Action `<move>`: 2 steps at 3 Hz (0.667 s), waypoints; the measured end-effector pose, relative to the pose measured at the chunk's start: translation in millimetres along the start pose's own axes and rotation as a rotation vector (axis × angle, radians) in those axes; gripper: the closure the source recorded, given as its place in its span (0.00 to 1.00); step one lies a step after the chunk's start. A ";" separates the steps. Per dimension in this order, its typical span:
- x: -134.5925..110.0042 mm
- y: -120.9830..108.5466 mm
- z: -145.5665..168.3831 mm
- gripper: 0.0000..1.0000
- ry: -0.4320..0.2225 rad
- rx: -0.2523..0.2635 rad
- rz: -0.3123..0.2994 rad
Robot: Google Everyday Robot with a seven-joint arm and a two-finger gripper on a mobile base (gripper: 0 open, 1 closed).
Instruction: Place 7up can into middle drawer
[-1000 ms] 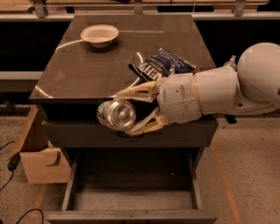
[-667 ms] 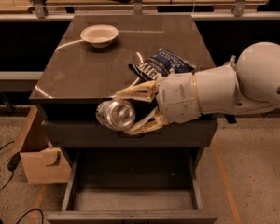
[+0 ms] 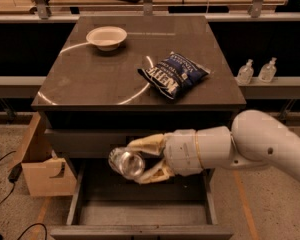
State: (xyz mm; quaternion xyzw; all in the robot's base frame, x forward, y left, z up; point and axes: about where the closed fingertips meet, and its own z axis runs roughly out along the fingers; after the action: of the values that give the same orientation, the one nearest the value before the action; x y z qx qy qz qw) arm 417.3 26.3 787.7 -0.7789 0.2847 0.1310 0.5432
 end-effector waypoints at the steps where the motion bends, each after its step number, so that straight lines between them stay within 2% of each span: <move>1: 18.0 38.4 13.5 1.00 0.000 0.001 0.041; 2: 41.9 74.7 24.5 1.00 0.029 0.011 0.040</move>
Offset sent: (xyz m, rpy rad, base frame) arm -0.0051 -0.0197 -0.1421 -0.0148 0.0051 -0.0875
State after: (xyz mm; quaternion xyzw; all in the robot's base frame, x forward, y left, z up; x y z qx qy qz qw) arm 409.9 17.7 699.4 -0.7718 0.3088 0.1292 0.5406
